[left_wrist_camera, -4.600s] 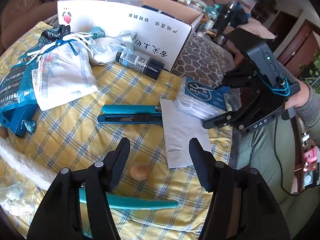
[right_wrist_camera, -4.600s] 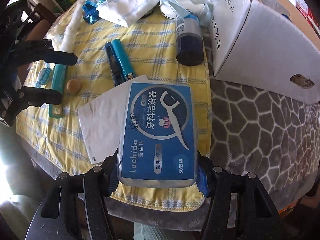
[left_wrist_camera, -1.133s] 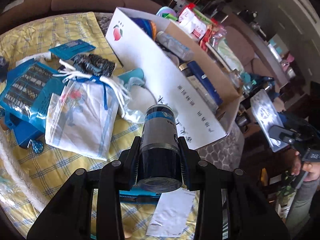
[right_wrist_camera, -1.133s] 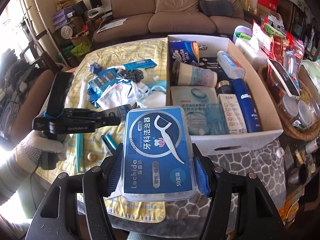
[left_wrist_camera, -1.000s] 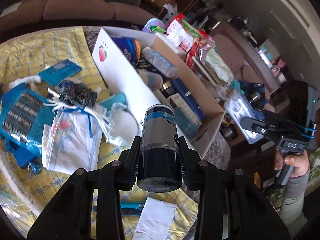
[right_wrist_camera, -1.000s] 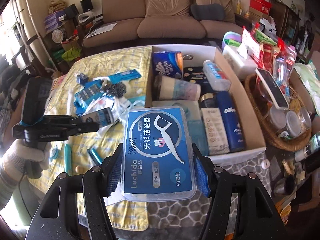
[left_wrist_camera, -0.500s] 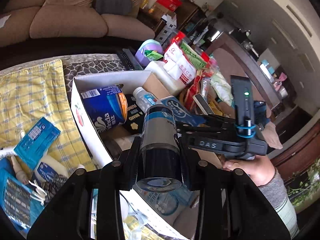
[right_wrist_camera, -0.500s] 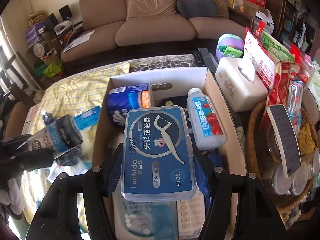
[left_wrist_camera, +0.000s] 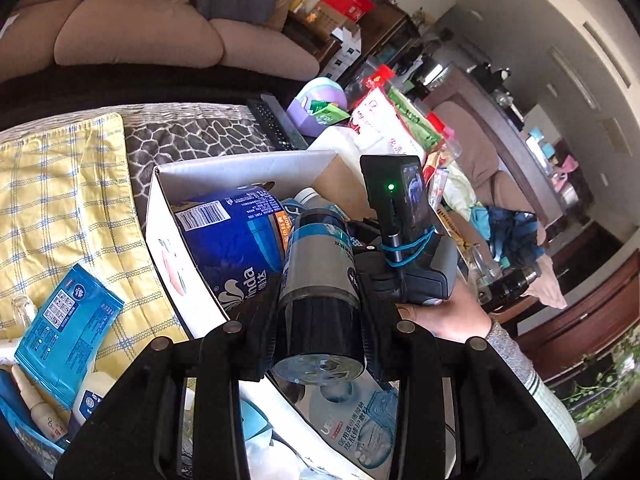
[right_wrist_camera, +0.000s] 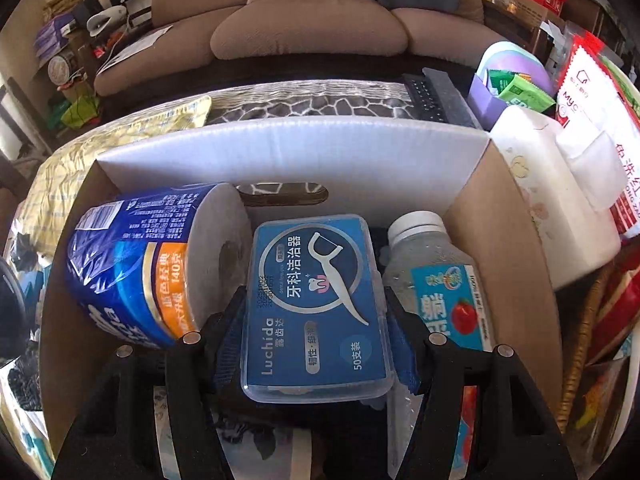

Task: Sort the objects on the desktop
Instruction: 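Carry the floss box with the right gripper while the left gripper carries the spray bottle to the box, then open the right gripper over the box while the left gripper lowers the spray bottle inside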

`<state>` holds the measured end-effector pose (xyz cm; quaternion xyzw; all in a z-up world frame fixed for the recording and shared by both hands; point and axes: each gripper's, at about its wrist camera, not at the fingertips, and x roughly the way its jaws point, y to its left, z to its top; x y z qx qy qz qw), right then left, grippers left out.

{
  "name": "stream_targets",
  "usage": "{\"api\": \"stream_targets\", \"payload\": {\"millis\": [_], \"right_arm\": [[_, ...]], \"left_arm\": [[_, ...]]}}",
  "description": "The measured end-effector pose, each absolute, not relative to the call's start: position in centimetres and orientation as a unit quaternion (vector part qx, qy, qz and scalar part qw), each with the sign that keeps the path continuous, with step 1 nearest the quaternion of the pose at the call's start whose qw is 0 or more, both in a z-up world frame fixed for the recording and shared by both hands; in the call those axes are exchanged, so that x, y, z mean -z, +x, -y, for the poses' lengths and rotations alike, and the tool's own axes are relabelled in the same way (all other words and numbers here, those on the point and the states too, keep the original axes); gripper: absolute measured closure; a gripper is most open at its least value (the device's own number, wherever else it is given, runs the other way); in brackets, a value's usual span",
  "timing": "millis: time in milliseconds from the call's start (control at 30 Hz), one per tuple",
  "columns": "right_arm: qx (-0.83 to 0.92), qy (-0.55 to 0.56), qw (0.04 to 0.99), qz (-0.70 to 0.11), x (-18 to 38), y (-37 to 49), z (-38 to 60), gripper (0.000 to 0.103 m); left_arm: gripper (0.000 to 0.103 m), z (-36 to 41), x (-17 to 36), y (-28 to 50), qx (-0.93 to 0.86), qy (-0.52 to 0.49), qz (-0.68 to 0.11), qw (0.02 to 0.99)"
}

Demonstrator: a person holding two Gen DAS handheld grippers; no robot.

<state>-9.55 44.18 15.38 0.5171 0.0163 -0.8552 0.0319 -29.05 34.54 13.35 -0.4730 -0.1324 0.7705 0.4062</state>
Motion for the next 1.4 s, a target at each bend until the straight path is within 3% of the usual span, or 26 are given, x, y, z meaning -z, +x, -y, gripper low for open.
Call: {"api": "stream_targets", "payload": {"millis": [100, 300, 367, 400, 433, 767, 1167, 1300, 1400], "right_arm": [[0.860, 0.508, 0.028, -0.038, -16.0, -9.0, -44.0, 0.038], [0.881, 0.472, 0.024, 0.000, -20.2, -5.4, -46.0, 0.030], [0.873, 0.487, 0.016, 0.031, -21.0, -4.0, -47.5, 0.039], [0.866, 0.497, 0.015, 0.044, -21.2, -3.4, -48.2, 0.051], [0.862, 0.504, 0.012, 0.052, -21.5, -2.7, -48.9, 0.055], [0.868, 0.488, 0.009, 0.091, -23.6, 3.3, -53.0, 0.055], [0.867, 0.491, 0.030, 0.083, -22.5, 3.8, -52.3, 0.055], [0.864, 0.497, 0.032, 0.077, -22.0, 3.7, -51.8, 0.055], [0.863, 0.500, 0.031, 0.071, -21.7, 3.6, -51.3, 0.055]], "left_arm": [[0.070, -35.1, -13.1, -29.1, -0.768, -0.477, 0.129, 0.408], [0.070, -36.6, -13.1, -28.2, -0.759, -0.487, 0.119, 0.415], [0.070, -38.1, -12.9, -27.9, -0.753, -0.497, 0.103, 0.418], [0.070, -39.0, -12.7, -27.8, -0.749, -0.503, 0.096, 0.420], [0.070, -39.9, -12.5, -27.7, -0.744, -0.508, 0.090, 0.424], [0.070, -48.7, -9.3, -28.9, -0.715, -0.560, 0.006, 0.418], [0.069, -51.3, -6.9, -30.8, -0.703, -0.599, -0.103, 0.369], [0.056, -50.6, -7.9, -30.6, -0.708, -0.594, -0.095, 0.369], [0.056, -50.2, -9.1, -30.1, -0.720, -0.577, -0.118, 0.367]]}}
